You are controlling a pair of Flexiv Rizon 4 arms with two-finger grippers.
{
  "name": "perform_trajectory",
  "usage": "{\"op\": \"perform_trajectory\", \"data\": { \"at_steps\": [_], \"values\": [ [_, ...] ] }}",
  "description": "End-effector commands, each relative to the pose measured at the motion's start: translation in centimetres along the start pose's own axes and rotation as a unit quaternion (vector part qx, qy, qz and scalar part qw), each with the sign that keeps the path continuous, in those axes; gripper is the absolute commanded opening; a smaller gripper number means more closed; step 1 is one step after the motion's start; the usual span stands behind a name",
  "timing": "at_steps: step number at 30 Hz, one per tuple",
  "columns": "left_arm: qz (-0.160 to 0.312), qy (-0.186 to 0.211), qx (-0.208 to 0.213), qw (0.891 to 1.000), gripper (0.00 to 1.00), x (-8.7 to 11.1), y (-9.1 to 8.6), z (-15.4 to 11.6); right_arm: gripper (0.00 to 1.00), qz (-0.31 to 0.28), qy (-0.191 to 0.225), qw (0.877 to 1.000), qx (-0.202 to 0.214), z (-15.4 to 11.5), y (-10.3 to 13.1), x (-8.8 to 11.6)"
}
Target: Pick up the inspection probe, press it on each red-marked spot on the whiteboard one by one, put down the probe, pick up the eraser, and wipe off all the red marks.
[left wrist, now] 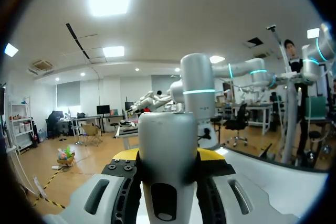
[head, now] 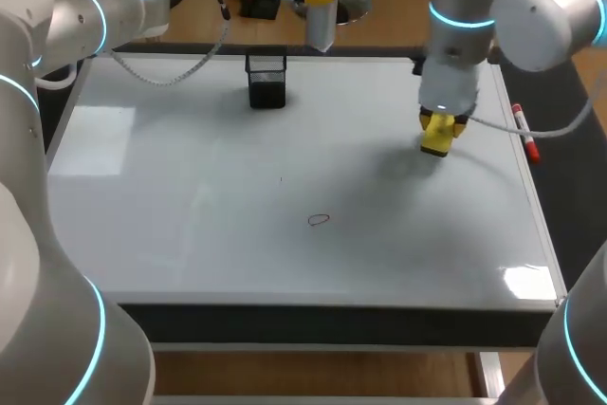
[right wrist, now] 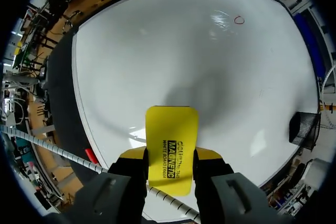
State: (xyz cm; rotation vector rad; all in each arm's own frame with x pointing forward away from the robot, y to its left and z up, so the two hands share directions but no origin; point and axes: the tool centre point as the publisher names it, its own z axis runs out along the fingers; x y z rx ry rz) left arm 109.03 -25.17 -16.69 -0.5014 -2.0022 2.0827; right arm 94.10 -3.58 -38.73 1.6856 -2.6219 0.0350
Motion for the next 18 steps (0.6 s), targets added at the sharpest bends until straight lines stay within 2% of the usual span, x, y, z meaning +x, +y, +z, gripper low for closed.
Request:
{"op": "perform_trajectory", "data": {
  "at_steps": [1,10,18],
  "values": [
    [-0.001,0.051,0.003,0.999,0.0,-0.7,0.2,-0.2,0.0,0.014,-0.019,1.0,0.003,-0.4,0.2,3.0],
    [-0.001,0.051,0.003,0.999,0.0,-0.7,0.2,-0.2,0.0,0.047,-0.017,0.999,-0.001,-0.1,0.5,5.8],
    [-0.001,0.051,0.003,0.999,0.0,-0.7,0.2,-0.2,0.0,0.063,-0.02,0.998,-0.009,0.2,0.9,6.3]
  ]
}}
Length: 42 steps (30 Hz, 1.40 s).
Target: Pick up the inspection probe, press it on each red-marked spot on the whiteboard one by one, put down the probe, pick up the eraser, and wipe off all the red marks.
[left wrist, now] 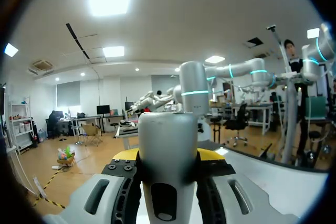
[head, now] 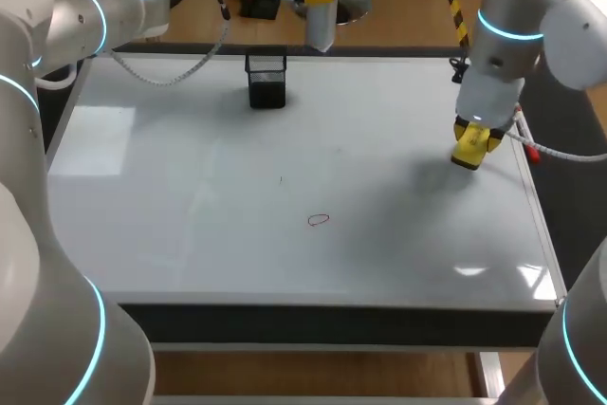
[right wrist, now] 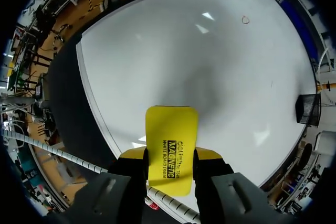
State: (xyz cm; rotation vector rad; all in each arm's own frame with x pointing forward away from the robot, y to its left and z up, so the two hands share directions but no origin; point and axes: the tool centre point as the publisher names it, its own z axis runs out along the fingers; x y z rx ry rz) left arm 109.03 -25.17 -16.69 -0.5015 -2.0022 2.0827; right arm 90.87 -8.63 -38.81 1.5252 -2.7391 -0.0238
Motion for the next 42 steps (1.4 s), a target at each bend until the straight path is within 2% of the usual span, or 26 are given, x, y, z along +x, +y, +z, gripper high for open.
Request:
{"op": "perform_trajectory", "data": {
  "at_steps": [1,27,33,42],
  "values": [
    [-0.001,0.051,0.003,0.999,0.0,-0.7,0.2,-0.3,0.0,-0.001,-0.003,1.0,0.002,-0.1,0.0,0.3],
    [-0.001,0.051,0.003,0.999,0.0,-0.7,0.2,-0.3,0.0,-0.001,-0.003,1.0,0.002,-0.1,0.0,0.3],
    [0.012,0.056,0.03,0.998,0.0,0.9,-0.8,0.1,0.0,-0.001,-0.003,1.0,0.002,-0.1,0.0,0.3],
    [0.018,0.089,0.018,0.996,0.0,4.3,-2.0,2.1,0.0,-0.001,-0.003,1.0,0.002,-0.1,0.0,0.3]
  ]
}}
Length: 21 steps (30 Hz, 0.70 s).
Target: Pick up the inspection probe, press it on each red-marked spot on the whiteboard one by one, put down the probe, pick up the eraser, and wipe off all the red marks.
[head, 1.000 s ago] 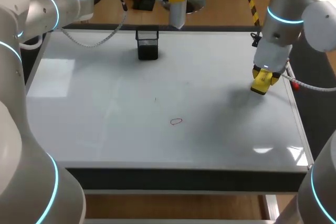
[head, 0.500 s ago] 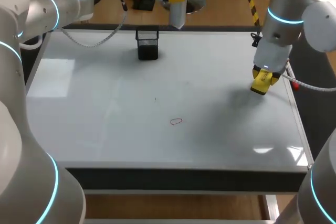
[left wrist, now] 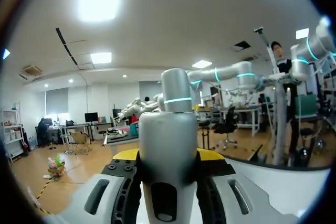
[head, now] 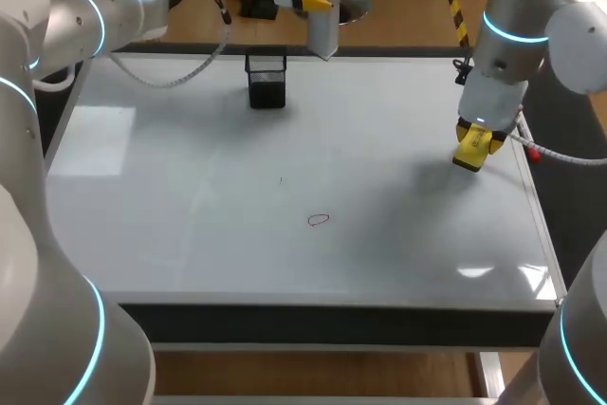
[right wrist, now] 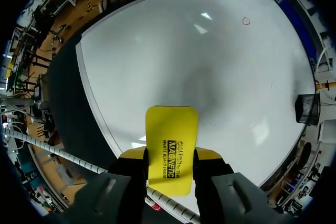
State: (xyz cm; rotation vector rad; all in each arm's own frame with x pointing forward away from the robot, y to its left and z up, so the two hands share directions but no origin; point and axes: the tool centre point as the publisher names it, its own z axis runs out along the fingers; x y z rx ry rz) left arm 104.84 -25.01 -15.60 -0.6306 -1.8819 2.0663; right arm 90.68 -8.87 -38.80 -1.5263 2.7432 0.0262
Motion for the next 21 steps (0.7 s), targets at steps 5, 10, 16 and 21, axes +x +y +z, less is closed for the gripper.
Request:
{"op": "perform_trajectory", "data": {
  "at_steps": [5,10,16,21],
  "values": [
    [0.016,0.05,-0.011,0.999,0.0,2.5,-1.7,2.0,0.0,-0.001,0.001,1.0,0.001,-0.1,-0.1,0.0],
    [0.011,0.05,-0.013,0.999,0.0,5.0,-2.0,3.1,0.0,-0.001,0.001,1.0,0.001,-0.1,-0.1,0.0],
    [-0.007,0.065,-0.017,0.998,0.0,8.9,-1.7,4.7,0.0,-0.001,0.001,1.0,0.001,-0.1,-0.1,0.0],
    [-0.013,0.072,-0.021,0.997,0.0,12.4,-1.3,5.5,0.0,-0.001,0.001,1.0,0.001,-0.1,-0.1,0.0]
  ]
}}
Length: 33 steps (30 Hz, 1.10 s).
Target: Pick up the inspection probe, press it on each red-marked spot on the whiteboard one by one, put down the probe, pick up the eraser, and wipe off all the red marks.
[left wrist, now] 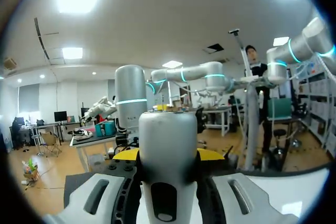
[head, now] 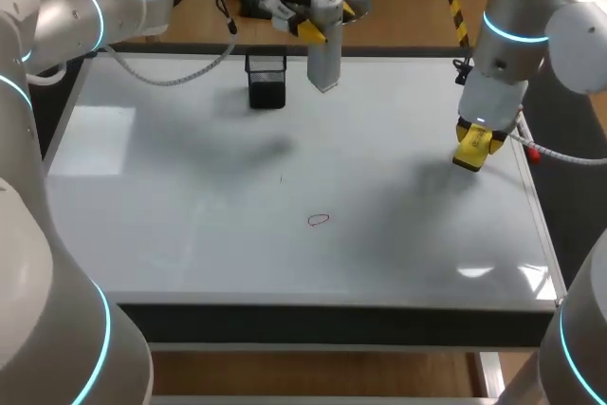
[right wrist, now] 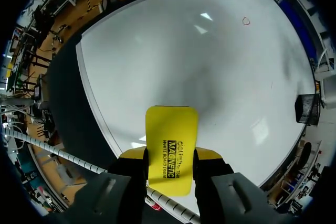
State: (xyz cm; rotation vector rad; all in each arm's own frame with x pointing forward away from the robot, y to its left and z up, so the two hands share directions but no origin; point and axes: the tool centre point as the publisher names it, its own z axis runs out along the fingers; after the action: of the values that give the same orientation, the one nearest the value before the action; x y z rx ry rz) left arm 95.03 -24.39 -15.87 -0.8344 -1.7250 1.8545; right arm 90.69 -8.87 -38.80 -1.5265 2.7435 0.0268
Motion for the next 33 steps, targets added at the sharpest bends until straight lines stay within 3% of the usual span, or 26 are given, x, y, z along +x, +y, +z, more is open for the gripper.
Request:
{"op": "perform_trajectory", "data": {
  "at_steps": [1,9,18,33],
  "values": [
    [-0.002,-0.066,-0.02,0.998,0.0,3.7,-0.5,2.5,0.0,-0.001,0.001,1.0,0.001,-0.1,-0.1,0.0],
    [-0.001,-0.056,-0.025,0.998,0.0,7.2,-0.1,5.3,0.0,-0.001,0.001,1.0,0.001,-0.1,-0.1,0.0],
    [-0.009,-0.051,-0.006,0.999,0.0,11.0,1.8,8.1,0.0,-0.001,0.001,1.0,0.001,-0.1,-0.1,0.0],
    [-0.009,-0.026,-0.001,1.0,0.0,14.3,3.5,12.0,0.0,-0.001,0.001,1.0,0.001,-0.1,-0.1,0.0]
  ]
}}
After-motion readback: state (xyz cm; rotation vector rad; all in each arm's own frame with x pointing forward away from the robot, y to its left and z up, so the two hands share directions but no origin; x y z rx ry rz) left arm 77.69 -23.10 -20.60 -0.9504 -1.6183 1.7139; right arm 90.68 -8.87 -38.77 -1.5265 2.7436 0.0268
